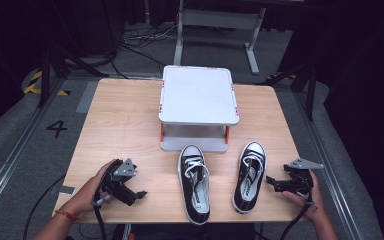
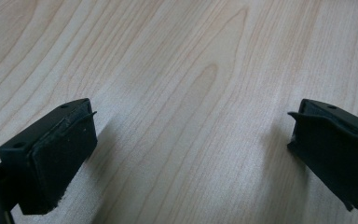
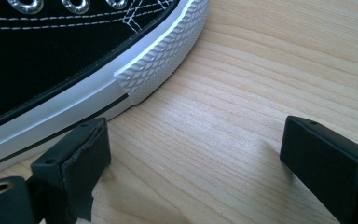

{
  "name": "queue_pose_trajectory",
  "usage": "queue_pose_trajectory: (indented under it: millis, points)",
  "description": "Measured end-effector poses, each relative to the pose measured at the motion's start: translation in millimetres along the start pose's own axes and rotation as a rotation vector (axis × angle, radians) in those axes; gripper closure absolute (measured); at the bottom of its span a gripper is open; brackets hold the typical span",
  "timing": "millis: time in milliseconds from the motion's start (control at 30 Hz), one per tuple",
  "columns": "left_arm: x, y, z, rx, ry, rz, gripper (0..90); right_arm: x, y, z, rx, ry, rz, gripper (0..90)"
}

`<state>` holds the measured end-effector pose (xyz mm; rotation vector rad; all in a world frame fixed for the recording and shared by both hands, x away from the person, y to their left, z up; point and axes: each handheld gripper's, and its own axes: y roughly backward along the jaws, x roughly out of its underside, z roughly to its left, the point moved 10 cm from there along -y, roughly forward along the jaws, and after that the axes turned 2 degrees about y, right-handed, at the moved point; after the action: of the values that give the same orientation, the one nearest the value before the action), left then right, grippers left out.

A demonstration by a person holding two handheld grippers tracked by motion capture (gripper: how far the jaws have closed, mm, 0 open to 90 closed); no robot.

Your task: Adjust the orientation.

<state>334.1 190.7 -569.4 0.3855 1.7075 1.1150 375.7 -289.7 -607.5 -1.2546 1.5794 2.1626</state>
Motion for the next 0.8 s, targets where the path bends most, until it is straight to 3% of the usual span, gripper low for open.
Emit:
queue_pose_trajectory:
  millis: [200,267,367,400,433,533,567,733,767,800]
  points:
    - [2.8,2.5,-2.2,-0.018,0.014,-0.004,1.8,0.0,0.0,0.0,-0.001,0.0,0.001,8.9]
    - [3.2,5.5,-6.2,-0.01,0.005,-0.025,10.5,0.0,0.0,0.0,-0.001,0.0,0.001,8.9]
    - [4.3,8.3,-9.3,-0.011,0.008,-0.015,12.6,0.1,0.1,0.0,0.0,-0.001,0.001,8.9]
    - [4.1,8.9,-10.7,-0.01,0.004,-0.017,14.2,0.0,0.0,0.1,0.001,-0.001,0.0,8.9]
    - [4.9,9.9,-16.8,0.02,-0.027,0.002,15.6,0.1,0.1,0.1,0.002,-0.003,0.001,8.9]
    - [4.1,11.3,-23.1,0.029,-0.058,0.021,17.0,0.1,0.1,0.1,0.001,-0.003,0.001,8.9]
    - [-1.6,14.3,-31.9,0.065,-0.071,0.002,23.9,0.1,0.1,0.1,0.001,-0.003,0.001,8.9]
    - [-16.4,14.3,-43.0,0.07,-0.074,-0.006,25.5,0.1,0.1,0.1,0.001,-0.003,0.001,8.9]
    - [-25.9,11.1,-53.0,0.077,-0.096,0.004,25.6,0.1,0.1,0.1,0.001,-0.002,0.001,8.9]
    - [-25.9,11.1,-53.0,0.077,-0.096,0.004,26.2,0.1,0.1,0.1,0.001,-0.002,0.001,8.9]
